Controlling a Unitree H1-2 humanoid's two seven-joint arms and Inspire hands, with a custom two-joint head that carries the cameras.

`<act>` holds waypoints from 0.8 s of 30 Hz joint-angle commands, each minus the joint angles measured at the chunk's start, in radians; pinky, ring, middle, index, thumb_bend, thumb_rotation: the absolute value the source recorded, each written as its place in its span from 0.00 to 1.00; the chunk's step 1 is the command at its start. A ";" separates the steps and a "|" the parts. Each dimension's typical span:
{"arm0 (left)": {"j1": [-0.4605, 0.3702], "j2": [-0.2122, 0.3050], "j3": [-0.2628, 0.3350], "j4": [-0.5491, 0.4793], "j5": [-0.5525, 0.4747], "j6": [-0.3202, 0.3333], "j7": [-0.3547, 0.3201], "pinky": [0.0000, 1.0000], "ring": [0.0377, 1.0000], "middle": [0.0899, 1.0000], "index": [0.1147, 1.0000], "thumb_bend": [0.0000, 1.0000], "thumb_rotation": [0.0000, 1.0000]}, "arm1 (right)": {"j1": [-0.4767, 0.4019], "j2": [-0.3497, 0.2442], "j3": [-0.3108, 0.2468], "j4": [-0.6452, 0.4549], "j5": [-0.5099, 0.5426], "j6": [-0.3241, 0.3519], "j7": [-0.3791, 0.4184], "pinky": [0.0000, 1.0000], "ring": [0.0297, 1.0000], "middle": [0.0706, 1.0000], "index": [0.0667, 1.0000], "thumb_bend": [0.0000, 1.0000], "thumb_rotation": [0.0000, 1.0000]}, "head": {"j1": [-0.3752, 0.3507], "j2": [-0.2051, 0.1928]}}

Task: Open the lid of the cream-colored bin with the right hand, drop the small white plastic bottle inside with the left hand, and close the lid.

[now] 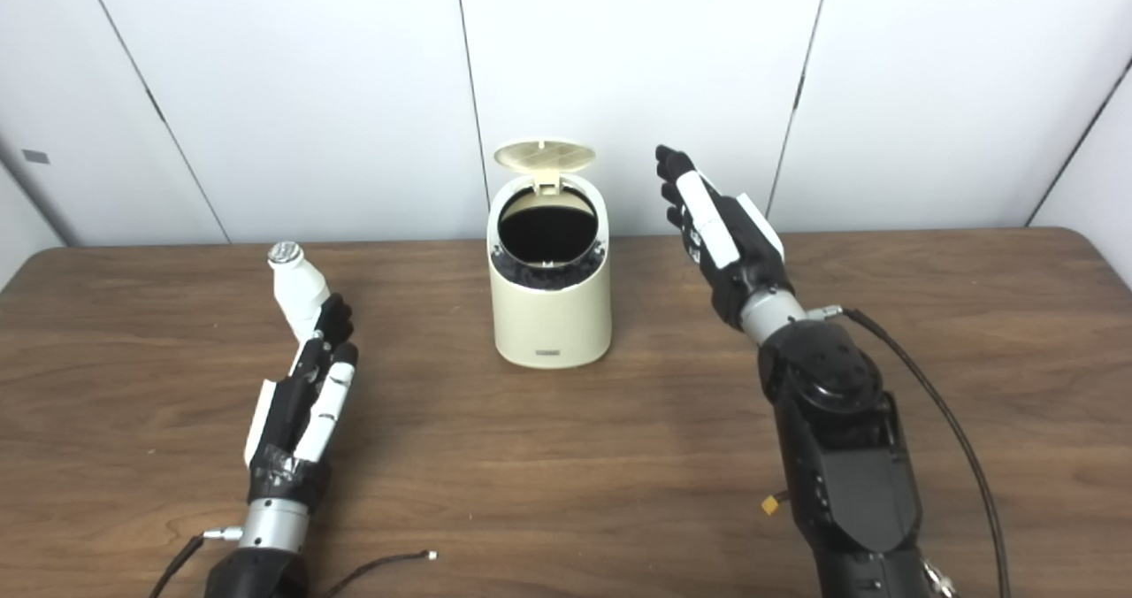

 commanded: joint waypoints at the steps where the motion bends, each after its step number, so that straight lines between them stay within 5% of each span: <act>1: 0.062 -0.017 -0.008 0.041 -0.011 0.006 -0.003 1.00 1.00 0.99 1.00 0.42 0.65 | -0.004 -0.003 -0.019 -0.049 0.030 -0.039 -0.006 1.00 1.00 0.98 0.94 0.59 0.90 | -0.001 0.001; 9: 0.063 -0.012 -0.002 0.026 -0.029 0.023 -0.008 1.00 1.00 1.00 1.00 0.40 0.63 | 0.158 0.022 -0.050 -0.100 0.045 -0.139 -0.033 1.00 0.99 0.96 0.93 0.57 0.96 | -0.008 0.010; 24: 0.057 -0.001 0.009 0.031 -0.024 0.009 -0.006 0.99 0.98 0.99 1.00 0.36 0.60 | 0.381 0.025 -0.064 -0.086 0.011 -0.371 -0.084 1.00 0.97 0.96 0.92 0.55 0.90 | -0.017 0.024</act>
